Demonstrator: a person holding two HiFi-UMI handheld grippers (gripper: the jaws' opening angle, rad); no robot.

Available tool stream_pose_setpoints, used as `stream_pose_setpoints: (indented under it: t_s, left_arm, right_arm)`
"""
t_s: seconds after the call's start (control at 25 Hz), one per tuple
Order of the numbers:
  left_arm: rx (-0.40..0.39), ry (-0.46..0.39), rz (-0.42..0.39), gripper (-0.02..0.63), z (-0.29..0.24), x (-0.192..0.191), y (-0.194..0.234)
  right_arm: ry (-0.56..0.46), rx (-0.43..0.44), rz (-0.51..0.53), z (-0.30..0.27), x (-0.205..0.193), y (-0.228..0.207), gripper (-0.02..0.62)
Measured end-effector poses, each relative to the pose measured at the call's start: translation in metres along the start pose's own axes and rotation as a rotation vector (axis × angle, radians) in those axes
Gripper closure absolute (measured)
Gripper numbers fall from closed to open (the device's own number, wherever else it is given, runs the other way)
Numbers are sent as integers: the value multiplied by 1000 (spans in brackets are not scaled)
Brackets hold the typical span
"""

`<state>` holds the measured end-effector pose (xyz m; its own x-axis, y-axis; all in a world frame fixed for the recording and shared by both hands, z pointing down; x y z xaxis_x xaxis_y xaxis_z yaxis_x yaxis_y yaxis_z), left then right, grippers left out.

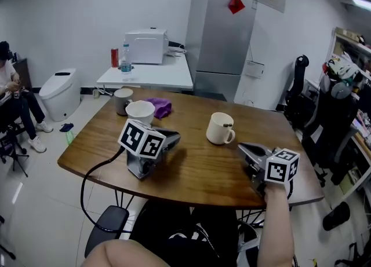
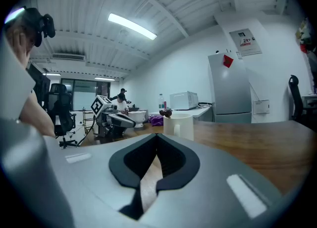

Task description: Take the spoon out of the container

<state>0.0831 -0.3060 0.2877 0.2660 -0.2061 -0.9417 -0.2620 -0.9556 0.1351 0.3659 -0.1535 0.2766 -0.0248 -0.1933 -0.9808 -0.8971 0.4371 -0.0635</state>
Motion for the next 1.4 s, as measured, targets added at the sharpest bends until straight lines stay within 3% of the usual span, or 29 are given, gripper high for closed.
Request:
stream_pose_setpoints:
  t_s: [0.24,0.68,0.88,1.4]
  left_arm:
    - [2,3,1,584,-1,1,-2]
    - [6,0,-2,584,-2,2,-1]
    - [2,2,-5,584,-4,1,-2]
    - [3,-2,-5,584,-4,1,-1]
  right_arm:
    - [-4,-9,17,2,2,7,592]
    - [-12,-6,154,-2,33,28,592]
    - [21,-46,211,-5,39,27,592]
    - [209,-241,602,-35,61,26,575]
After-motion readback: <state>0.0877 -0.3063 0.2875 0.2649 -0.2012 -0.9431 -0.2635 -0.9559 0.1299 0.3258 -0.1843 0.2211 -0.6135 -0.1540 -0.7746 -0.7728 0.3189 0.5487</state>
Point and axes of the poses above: the fingertips, and each gripper's own axes: z backward along the fingers, y to its left, x out of its top, the point moved 9 cm from there along z, backward along the fingers, and after that the axes turned 4 degrees about -x, right-handed, at the moved point
